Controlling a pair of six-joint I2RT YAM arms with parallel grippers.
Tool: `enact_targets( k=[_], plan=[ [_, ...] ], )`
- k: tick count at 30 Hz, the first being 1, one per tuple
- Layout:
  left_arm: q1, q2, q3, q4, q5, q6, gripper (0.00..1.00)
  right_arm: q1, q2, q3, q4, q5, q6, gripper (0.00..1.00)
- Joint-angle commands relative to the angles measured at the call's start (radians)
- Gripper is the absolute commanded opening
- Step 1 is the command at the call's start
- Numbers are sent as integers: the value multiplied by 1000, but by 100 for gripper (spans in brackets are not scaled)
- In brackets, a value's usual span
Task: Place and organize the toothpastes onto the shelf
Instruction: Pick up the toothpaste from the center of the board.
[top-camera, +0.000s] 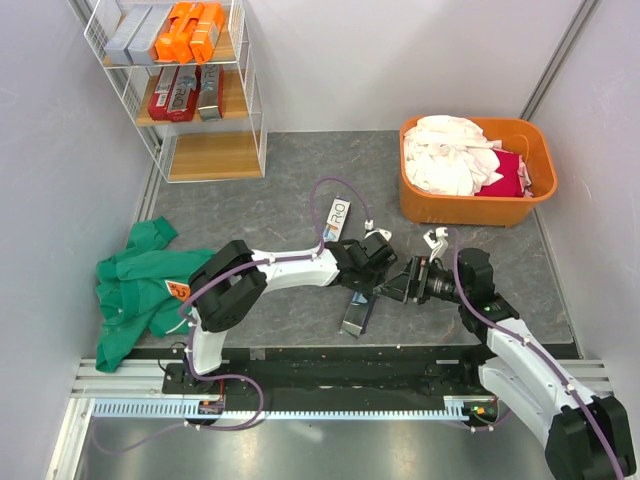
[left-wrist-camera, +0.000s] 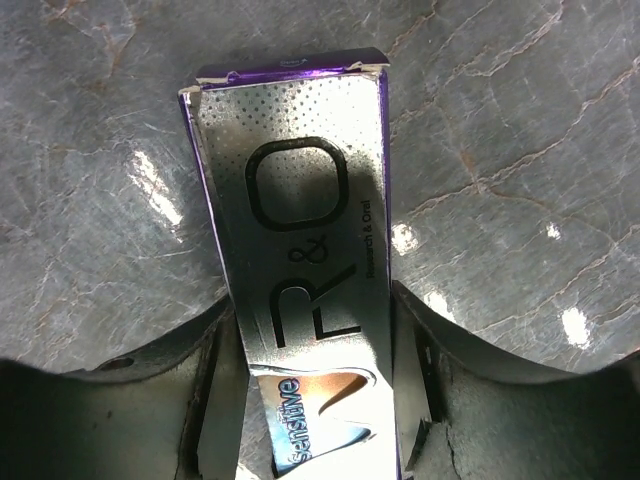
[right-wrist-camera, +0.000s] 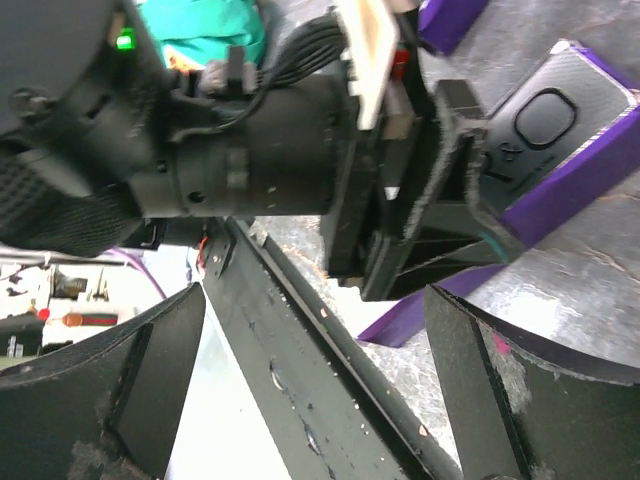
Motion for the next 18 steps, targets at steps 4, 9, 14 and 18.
enact_targets(
  k=[4,9,14,18],
  plan=[
    [1,-34,-82,-9,-82,-55,50,-1,-110,37,48,-27,-15,98],
    [12,-89,-128,3,-125,-61,45,-1,-181,43,48,11,3,98],
    [36,-150,-197,38,-126,-84,43,-1,-183,38,47,42,39,98],
    [58,-202,-252,70,-126,-95,42,-2,-167,38,48,55,51,98]
  ],
)
